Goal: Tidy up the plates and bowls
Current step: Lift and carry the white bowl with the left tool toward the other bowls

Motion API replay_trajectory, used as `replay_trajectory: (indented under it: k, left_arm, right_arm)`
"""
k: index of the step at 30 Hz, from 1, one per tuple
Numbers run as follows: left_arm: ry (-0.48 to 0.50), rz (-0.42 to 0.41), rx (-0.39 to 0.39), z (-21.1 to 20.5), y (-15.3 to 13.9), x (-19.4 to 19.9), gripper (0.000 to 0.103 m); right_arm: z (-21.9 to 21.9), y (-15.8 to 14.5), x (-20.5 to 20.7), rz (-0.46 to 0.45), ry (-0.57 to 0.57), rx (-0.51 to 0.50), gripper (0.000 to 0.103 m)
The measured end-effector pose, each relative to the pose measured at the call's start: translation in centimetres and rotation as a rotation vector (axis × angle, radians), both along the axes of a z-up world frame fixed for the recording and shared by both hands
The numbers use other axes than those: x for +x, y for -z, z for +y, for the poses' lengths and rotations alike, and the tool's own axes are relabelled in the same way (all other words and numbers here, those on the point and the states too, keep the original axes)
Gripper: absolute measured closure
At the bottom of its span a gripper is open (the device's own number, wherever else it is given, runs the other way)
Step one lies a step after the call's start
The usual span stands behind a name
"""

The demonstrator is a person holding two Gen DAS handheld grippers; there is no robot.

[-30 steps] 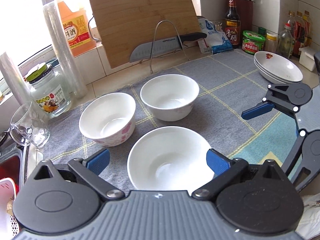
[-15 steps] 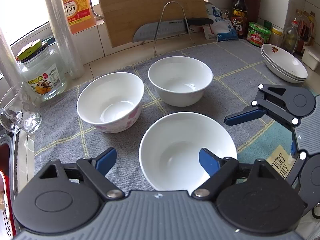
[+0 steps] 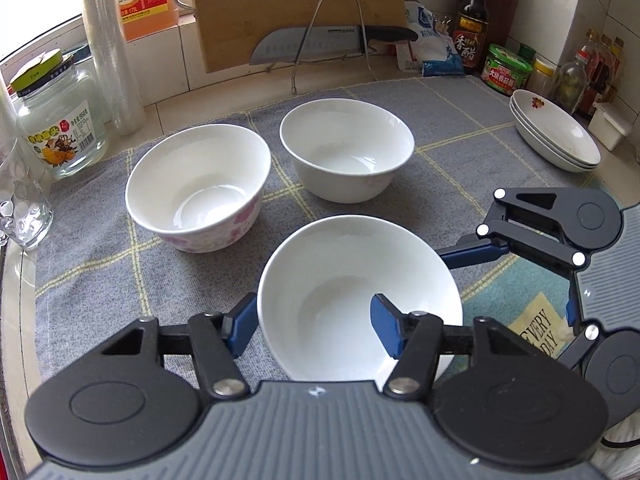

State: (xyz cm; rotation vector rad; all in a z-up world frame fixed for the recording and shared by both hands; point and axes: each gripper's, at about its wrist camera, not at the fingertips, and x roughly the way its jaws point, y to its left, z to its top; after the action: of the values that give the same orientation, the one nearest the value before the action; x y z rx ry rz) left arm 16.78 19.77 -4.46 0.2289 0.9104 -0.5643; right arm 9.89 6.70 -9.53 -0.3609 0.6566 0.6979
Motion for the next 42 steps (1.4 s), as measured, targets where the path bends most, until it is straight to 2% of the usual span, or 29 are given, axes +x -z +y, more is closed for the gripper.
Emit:
replay_trajectory:
  k: [26,42]
  left_arm:
    - [0.027,0.009,-0.031,-0.9,-0.5,0.0,0.044]
    - [0.186,0.006,-0.06,-6.5,-0.8,0.1,0.044]
  right_arm:
    - [-0.9,-1.1,-0.4,0.014,0.03,0.007,0.021]
    - [-5.6,-2.1,-2.6,0.007,0.174,-0.008,0.021]
